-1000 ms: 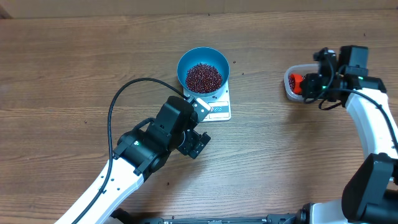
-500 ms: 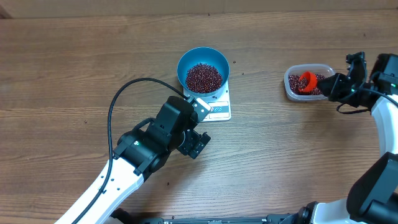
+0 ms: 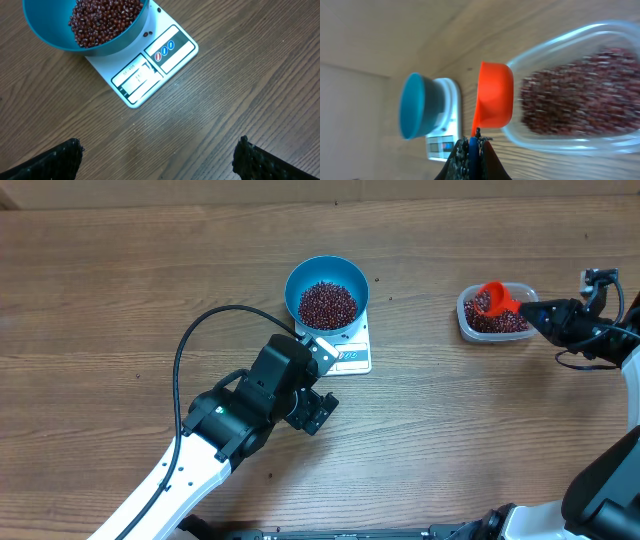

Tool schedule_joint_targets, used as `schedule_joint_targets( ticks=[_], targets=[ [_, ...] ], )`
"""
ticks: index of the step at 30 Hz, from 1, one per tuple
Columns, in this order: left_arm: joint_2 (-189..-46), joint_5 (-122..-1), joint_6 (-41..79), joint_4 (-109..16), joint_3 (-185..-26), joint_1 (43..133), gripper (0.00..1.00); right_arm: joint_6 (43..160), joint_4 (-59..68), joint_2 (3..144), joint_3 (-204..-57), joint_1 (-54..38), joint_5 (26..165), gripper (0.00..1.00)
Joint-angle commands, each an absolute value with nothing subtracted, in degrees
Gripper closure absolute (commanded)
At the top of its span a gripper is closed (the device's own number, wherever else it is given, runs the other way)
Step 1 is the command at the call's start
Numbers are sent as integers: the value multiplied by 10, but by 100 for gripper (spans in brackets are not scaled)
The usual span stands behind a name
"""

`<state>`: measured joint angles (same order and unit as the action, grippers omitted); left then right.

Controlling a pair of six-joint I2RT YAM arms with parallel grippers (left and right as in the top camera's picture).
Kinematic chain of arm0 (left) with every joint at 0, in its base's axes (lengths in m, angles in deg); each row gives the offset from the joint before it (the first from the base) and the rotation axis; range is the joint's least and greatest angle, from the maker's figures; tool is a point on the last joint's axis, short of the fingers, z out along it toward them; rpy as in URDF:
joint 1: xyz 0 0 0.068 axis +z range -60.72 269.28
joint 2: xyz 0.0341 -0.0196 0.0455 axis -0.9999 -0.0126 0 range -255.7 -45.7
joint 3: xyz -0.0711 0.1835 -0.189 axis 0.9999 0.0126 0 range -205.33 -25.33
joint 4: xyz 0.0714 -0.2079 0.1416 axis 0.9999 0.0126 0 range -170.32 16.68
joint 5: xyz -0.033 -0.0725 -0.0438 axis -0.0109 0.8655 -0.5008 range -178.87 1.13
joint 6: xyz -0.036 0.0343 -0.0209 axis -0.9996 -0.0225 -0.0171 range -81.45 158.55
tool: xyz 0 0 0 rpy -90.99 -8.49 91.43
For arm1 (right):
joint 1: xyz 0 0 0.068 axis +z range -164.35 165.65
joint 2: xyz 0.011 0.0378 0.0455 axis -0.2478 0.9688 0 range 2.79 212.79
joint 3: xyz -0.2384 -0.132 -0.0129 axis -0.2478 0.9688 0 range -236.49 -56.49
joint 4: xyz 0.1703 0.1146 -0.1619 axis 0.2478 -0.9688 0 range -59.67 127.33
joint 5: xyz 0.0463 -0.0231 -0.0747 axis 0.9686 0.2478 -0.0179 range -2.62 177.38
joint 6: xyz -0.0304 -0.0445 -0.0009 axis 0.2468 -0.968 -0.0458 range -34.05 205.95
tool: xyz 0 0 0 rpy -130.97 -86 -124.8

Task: Scoop item into bowl and weigh 150g on scale
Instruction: 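Dip the red cup into the tub beans and scoop, then carry the filled red cup left over the blue bowl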

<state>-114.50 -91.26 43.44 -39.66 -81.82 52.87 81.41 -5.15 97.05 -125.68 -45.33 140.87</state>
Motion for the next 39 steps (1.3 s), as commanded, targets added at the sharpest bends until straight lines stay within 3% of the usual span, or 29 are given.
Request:
schedule_joint_targets(
  ticks=[1,12,21,39],
  targets=[
    [-1149,-917,441,-399,-817,529,1,810,-47,973,-1253,-445,1502,96],
    [-1149,-917,441,-399,-817,529,1,811,-12,965,-1256,-337,1522,96],
    [-1149,-917,441,-399,-817,529,1,897,116,965,-1256,-212,1514,96],
    [-1149,-917,441,-399,-817,529,1,881,203,965,-1255,-65,1304,96]
  ],
)
